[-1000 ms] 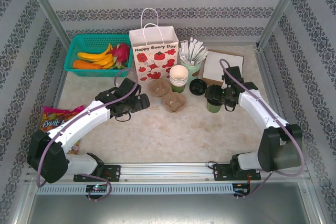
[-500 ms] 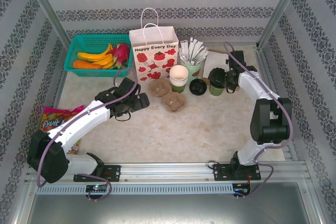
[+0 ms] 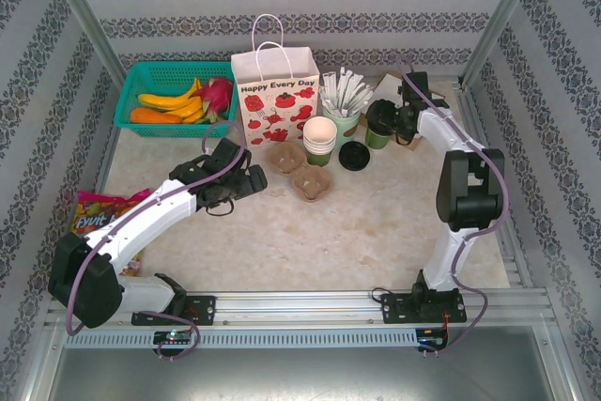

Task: Pack the takeout coffee

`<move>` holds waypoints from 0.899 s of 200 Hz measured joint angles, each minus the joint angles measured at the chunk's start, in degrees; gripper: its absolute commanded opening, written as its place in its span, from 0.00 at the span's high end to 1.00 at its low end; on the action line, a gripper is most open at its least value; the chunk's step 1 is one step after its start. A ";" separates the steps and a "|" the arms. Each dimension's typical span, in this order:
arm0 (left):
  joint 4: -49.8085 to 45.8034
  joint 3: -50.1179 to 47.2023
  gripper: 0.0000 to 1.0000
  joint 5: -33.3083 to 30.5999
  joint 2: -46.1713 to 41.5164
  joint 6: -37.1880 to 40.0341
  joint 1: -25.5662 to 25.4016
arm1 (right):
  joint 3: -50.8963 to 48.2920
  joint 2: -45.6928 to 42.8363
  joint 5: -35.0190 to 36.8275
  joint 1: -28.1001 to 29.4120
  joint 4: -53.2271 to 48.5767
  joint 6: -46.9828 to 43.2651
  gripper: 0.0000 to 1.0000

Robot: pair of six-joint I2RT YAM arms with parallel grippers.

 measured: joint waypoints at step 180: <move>0.61 1.07 0.00 4.48 0.00 0.33 1.84 | 8.17 3.28 0.90 0.00 -8.48 -2.01 0.03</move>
